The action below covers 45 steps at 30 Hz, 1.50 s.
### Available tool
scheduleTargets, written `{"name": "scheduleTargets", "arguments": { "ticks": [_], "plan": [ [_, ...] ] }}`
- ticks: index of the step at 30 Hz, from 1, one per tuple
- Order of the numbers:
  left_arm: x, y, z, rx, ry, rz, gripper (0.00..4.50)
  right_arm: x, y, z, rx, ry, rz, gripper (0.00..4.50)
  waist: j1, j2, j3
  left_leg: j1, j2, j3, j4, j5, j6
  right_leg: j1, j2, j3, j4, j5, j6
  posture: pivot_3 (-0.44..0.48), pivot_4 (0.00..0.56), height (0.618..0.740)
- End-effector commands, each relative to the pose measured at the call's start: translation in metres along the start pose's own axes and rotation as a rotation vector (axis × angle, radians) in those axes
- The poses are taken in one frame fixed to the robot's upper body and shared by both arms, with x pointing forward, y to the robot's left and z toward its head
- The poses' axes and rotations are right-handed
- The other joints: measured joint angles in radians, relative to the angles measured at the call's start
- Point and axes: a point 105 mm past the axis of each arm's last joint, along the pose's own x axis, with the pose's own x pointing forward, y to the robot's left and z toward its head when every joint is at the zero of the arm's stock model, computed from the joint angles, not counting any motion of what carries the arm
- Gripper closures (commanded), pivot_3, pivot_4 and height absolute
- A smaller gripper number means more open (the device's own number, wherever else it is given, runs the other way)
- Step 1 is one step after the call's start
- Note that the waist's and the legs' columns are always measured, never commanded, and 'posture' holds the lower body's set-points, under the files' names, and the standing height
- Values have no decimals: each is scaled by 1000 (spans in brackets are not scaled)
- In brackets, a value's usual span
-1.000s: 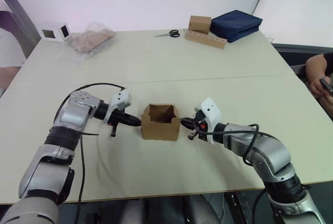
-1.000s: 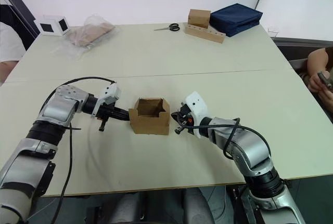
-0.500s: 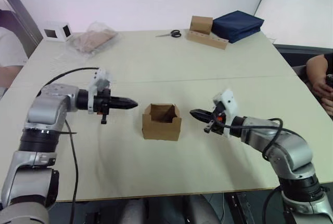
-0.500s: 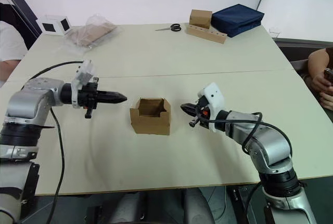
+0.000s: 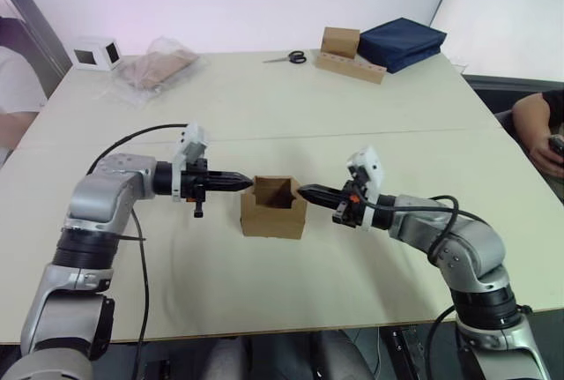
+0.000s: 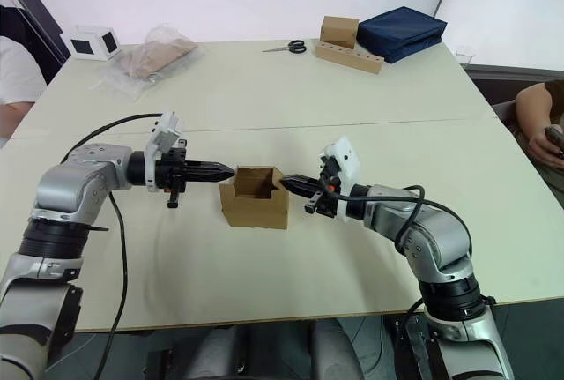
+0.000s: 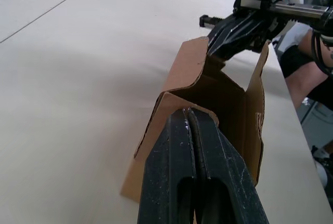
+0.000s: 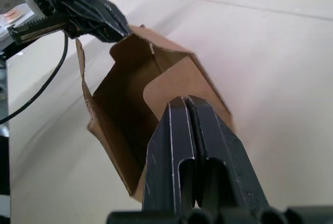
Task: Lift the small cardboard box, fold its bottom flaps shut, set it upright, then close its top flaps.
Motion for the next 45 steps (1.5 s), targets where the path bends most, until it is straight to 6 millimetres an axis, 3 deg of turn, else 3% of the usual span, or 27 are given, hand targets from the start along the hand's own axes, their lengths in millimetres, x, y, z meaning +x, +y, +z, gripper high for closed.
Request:
{"name": "scheduleTargets", "arguments": {
  "ticks": [1, 11, 21, 24, 28, 39, 45],
  "plan": [
    [3, -2, 0, 37, 8, 5, 4478, 3, 4, 5, -36, -16, 24, 4500, 1, 0, 0, 0, 0, 0, 0, 0, 0, 0, 0, 0, 0, 0, 0, 0, 150, 740],
    [20, 0, -32, 44, 73, 35, 4478, 8, -4, -18, -85, 81, -6, 4500, 2, 1, -2, 1, 0, 0, 0, 0, 0, 1, 0, 0, 0, 0, 0, 0, 150, 740],
    [19, 3, -25, 48, 49, 48, 4478, 8, -5, -17, -110, 86, -10, 4500, 2, 3, -8, 4, 0, 0, 0, 0, 0, 4, 0, 0, 0, 0, 0, 0, 150, 740],
    [18, 3, -22, 44, 40, 46, 4478, 6, -6, -12, -119, 72, -17, 4500, 1, 3, -8, 4, 0, 0, 0, 0, 0, 4, 0, 0, 0, 0, 0, 0, 150, 740],
    [14, 1, -7, 31, -17, 43, 4478, 1, -5, 10, -118, -11, -16, 4500, 2, 3, -8, 4, 0, 0, 0, 0, 0, 4, 0, 0, 0, 0, 0, 0, 150, 740],
    [-22, 13, 35, -2, -132, 100, 4478, -23, -6, 56, -77, -159, -27, 4500, 3, 3, -7, 2, 0, 0, -1, 0, 0, 2, 0, 0, 0, 0, 0, 0, 150, 740],
    [-9, 34, 35, 10, -107, 110, 4478, -29, 36, 55, -108, -127, 127, 4500, 2, 3, -7, 2, 0, 0, -1, 0, 0, 2, 0, 0, 0, 0, 0, 0, 150, 740]
  ]
}}
